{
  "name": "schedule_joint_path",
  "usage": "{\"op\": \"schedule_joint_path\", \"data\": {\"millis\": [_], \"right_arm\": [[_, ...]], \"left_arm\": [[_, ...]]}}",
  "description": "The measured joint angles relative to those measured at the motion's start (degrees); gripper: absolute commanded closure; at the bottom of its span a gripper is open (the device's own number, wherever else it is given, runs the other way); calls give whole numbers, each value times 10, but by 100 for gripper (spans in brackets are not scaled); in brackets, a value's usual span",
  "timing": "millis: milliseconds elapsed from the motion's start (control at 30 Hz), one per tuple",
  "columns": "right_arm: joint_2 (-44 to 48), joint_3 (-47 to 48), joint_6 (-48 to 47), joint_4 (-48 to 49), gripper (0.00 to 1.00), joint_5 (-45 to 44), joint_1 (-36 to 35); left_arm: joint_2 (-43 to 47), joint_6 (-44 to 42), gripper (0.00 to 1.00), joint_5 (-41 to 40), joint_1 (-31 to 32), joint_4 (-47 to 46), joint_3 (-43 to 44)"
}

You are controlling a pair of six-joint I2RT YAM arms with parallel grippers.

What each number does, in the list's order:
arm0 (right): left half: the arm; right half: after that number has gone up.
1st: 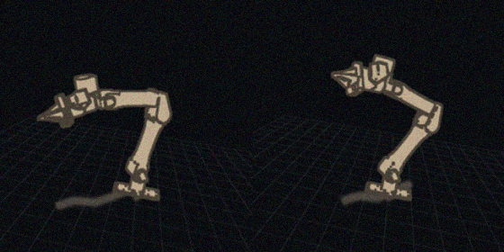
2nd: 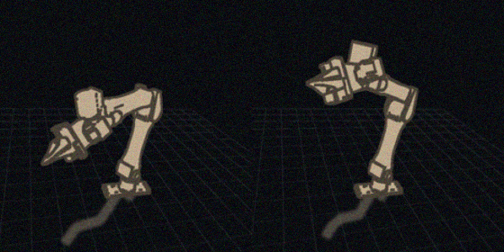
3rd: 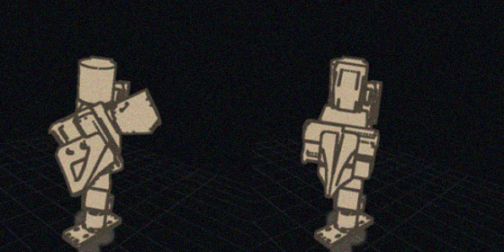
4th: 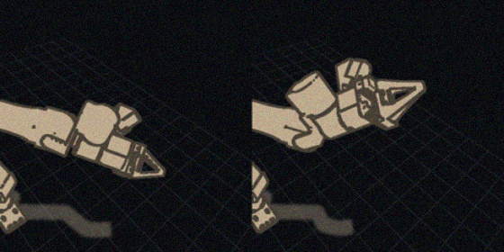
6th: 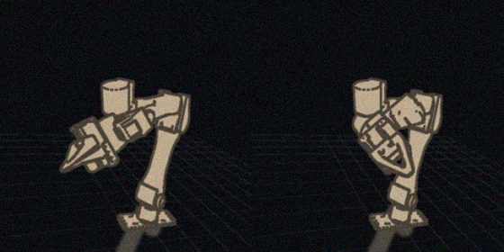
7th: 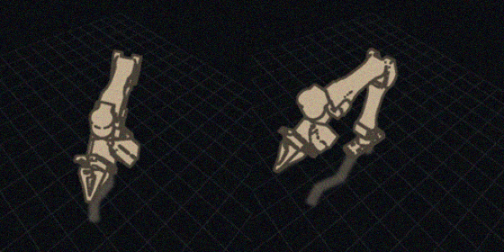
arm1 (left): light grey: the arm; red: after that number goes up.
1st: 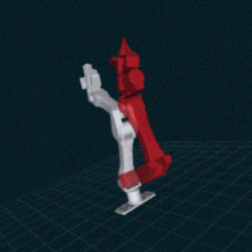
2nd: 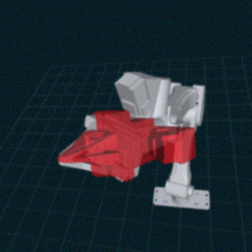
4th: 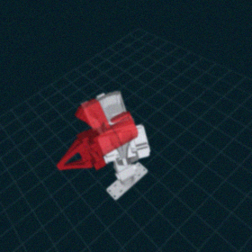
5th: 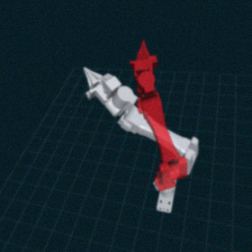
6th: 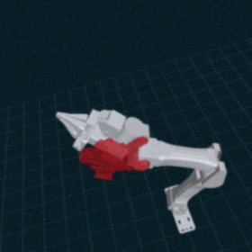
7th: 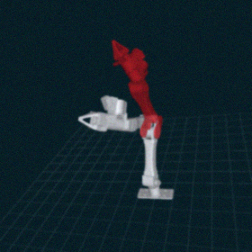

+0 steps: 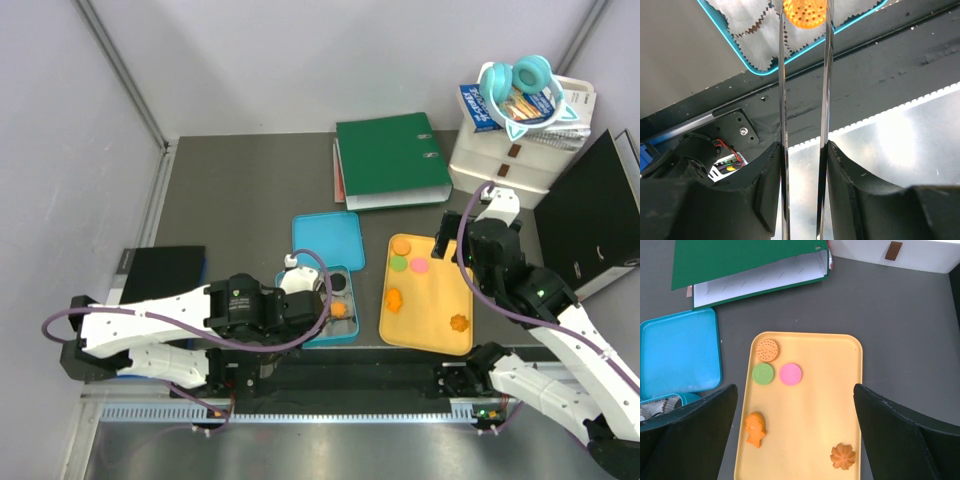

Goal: Pack the cookies

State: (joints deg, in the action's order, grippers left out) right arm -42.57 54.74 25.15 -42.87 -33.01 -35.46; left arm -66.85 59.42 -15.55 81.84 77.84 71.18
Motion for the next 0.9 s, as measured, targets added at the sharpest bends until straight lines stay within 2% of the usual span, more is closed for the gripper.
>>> {"op": "schedule_joint_path", "data": {"millis": [167, 267, 900], "right_arm": [[-2, 0, 0, 0, 1, 0, 0], [-5, 0, 0, 0, 1, 2, 0], [-8, 0, 0, 0, 1, 2, 0]], "left_arm": [[4, 0, 66, 6, 0, 0, 0], [4, 0, 57, 5, 0, 0, 0], [4, 0, 50, -8, 0, 0, 0]]}}
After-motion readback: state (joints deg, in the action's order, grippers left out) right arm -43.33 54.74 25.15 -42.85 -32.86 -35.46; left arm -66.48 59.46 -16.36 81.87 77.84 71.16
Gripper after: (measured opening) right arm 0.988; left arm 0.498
